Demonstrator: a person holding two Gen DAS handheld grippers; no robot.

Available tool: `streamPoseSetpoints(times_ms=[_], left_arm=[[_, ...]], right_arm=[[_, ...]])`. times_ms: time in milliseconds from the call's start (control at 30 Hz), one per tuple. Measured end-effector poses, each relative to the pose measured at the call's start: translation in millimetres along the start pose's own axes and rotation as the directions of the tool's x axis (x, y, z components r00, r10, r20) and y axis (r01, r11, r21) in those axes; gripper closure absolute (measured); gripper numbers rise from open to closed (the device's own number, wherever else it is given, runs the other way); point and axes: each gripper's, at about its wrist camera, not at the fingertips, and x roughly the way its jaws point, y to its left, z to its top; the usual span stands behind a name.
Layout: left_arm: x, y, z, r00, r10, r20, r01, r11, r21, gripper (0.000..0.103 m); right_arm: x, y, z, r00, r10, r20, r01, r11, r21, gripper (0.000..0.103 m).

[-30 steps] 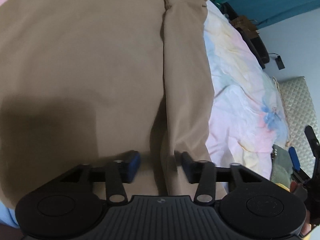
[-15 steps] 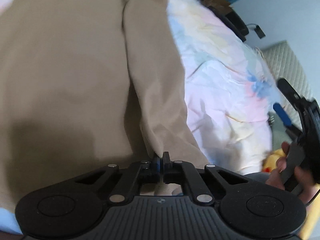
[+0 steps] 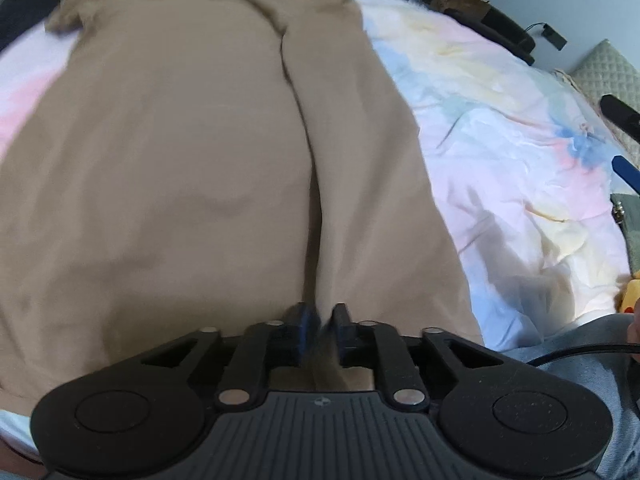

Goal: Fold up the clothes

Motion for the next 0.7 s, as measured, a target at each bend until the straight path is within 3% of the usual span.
streamPoseSetpoints(times_ms=[67,267,567,700], left_arm=[[-11.7,-4.3,2.8,0.999,0.017,0.043,-0.018,1.0,0.021,0.054],[-49.5,-18.1,22.8,0.977,0.074,0.201,-0.09,0.993,0.071,0.022],[-76.6,-62.5,51.9,0.921,0.099,0.376,-0.167,0.974,0.152,0.0],[-96.5,-69.9,55.4,0.878,0.104,0.468,-0.194,0.97,0.149,0.0]], right_arm=[[-0.4,0.2,0.0,1.0,0.003,-0.001,-0.003,1.0,0.0,0.0],[-1.1,1.7,-0.2,1.0,0.01,0.003,-0.01,1.0,-0.006,0.0],[-0.5,5.6,-0.6,1.0,0.024,0.009,-0.024,1.0,-0.018,0.0],[-2.7,12.7,-1.7,0.998,0.051,0.024,-0.05,0.997,-0.059,0.0]])
